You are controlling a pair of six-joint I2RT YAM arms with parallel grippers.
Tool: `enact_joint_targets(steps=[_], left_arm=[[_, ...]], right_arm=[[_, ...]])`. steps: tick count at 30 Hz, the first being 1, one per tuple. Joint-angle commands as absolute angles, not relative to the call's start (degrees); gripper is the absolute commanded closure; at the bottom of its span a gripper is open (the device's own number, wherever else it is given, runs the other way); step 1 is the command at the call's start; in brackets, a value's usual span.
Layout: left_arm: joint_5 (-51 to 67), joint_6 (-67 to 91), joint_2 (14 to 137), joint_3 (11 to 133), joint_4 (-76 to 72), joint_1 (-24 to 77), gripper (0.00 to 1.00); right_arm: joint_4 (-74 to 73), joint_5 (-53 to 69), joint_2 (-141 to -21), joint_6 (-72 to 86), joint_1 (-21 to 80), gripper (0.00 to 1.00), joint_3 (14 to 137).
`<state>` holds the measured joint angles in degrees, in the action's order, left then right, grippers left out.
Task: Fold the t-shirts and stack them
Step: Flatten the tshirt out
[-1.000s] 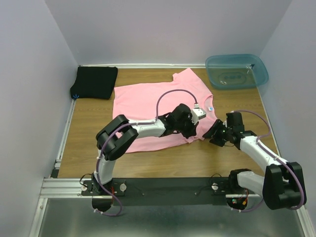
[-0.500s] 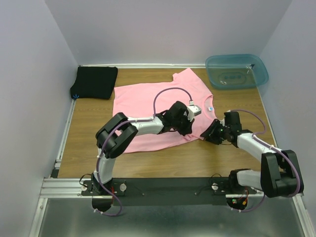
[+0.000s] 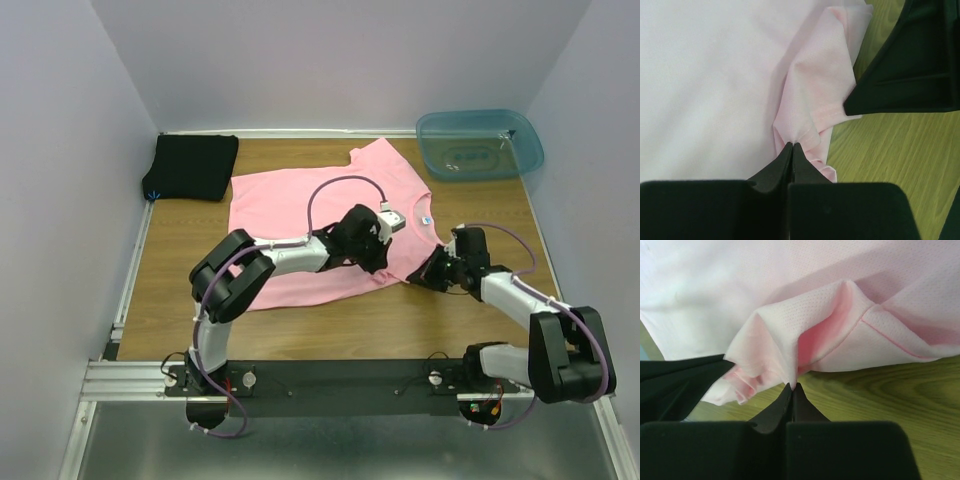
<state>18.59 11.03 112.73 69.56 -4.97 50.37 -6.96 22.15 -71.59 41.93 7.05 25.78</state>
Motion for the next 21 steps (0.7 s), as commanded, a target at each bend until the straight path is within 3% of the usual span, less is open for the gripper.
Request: enact_joint_targets(steps=[1, 2, 5, 7, 11, 18, 21], left_arm=[[14.2, 12.5, 107.6, 68.1, -5.4, 50.5, 0.88], [12.7, 12.8, 107.0, 67.4, -5.3, 50.5, 0.85], [7.3, 15.7, 102.2, 65.6, -4.0, 50.3, 0.53], [4.8, 18.1, 99.4, 64.4, -3.0, 49.9, 0.45], [-3.4, 23.0, 91.8, 61.3, -0.1, 48.5, 0.32], [-15.0, 38.7, 79.7, 57.0, 18.1, 42.3, 0.25], [-17.8, 41.7, 75.9, 54.5, 22.8, 40.6, 0.24]], right_arm=[[-6.7, 23.7, -69.3, 42.4, 6.8, 0.99, 24.3], [-8.0, 23.7, -68.5, 42.5, 6.8, 0.99, 24.3], [-14.9, 22.7, -65.5, 42.3, 6.8, 0.99, 26.4], [-23.1, 20.7, -63.6, 41.5, 6.8, 0.99, 28.2], [-38.6, 16.3, -60.0, 39.5, 6.8, 0.99, 33.3], [-58.9, 14.3, -58.6, 37.2, 6.8, 0.98, 38.5], [-62.3, 14.1, -58.2, 36.9, 6.7, 0.9, 39.8]])
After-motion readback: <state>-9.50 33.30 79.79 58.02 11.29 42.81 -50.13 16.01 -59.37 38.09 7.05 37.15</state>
